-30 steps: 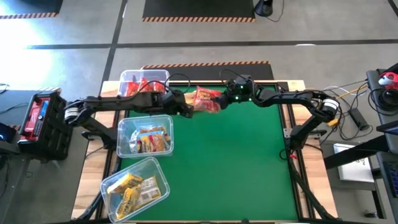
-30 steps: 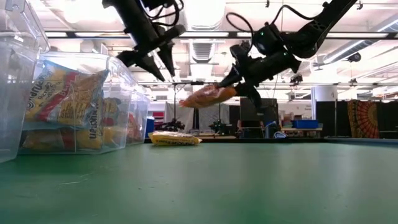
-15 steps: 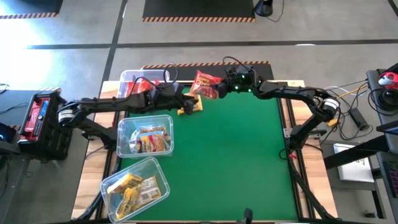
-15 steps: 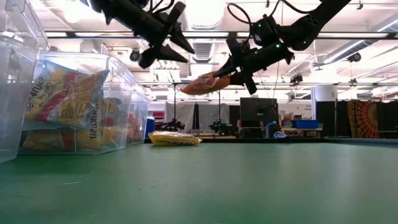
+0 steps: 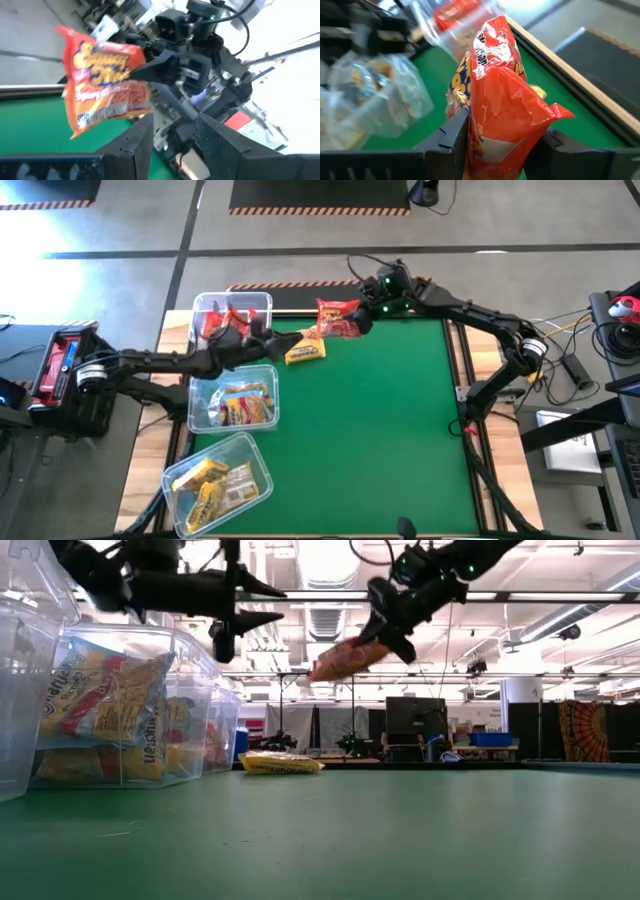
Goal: Sort Maruchan noodles
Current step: Put the orange noodle pack into the top transparent bin
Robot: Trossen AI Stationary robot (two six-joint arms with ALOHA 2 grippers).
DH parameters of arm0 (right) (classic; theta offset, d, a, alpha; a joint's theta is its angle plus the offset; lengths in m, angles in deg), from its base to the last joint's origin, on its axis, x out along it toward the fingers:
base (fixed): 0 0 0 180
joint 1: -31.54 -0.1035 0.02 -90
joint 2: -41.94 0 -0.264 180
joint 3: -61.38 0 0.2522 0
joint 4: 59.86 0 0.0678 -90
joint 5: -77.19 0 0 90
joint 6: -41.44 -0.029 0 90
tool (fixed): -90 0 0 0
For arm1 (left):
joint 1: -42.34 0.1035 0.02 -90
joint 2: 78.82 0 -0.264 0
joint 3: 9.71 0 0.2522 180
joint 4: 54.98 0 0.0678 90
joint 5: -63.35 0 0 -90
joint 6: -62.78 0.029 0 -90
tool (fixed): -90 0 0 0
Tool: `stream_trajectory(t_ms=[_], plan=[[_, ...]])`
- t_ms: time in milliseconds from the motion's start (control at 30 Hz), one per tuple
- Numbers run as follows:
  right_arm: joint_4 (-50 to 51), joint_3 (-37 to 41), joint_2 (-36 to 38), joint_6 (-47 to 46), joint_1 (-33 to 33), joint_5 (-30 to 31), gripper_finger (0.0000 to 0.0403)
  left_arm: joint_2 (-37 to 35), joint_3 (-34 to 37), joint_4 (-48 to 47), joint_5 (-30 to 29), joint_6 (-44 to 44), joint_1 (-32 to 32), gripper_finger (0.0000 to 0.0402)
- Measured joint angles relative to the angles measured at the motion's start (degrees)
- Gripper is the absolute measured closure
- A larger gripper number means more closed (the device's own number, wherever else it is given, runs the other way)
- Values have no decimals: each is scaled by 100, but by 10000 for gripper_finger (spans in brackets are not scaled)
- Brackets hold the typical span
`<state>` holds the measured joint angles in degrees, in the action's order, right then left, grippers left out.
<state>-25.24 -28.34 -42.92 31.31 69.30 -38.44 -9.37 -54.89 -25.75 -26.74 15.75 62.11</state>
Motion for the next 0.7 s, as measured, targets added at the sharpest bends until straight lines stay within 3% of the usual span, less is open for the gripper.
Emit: stream_trajectory(t_ms=[200,333,467,700], plan=[[-16,-573,0,-184,-19,-534,273,4,284,571,-490,-613,4,267],[-5,-805,0,-183,-135,-968,273,22,141,598,142,-690,0,267],[214,-939,4,-42,-237,-1440,273,20,1,593,418,-418,19,267],[996,-1106,40,271,-329,-1493,273,20,-15,500,746,-247,102,249]])
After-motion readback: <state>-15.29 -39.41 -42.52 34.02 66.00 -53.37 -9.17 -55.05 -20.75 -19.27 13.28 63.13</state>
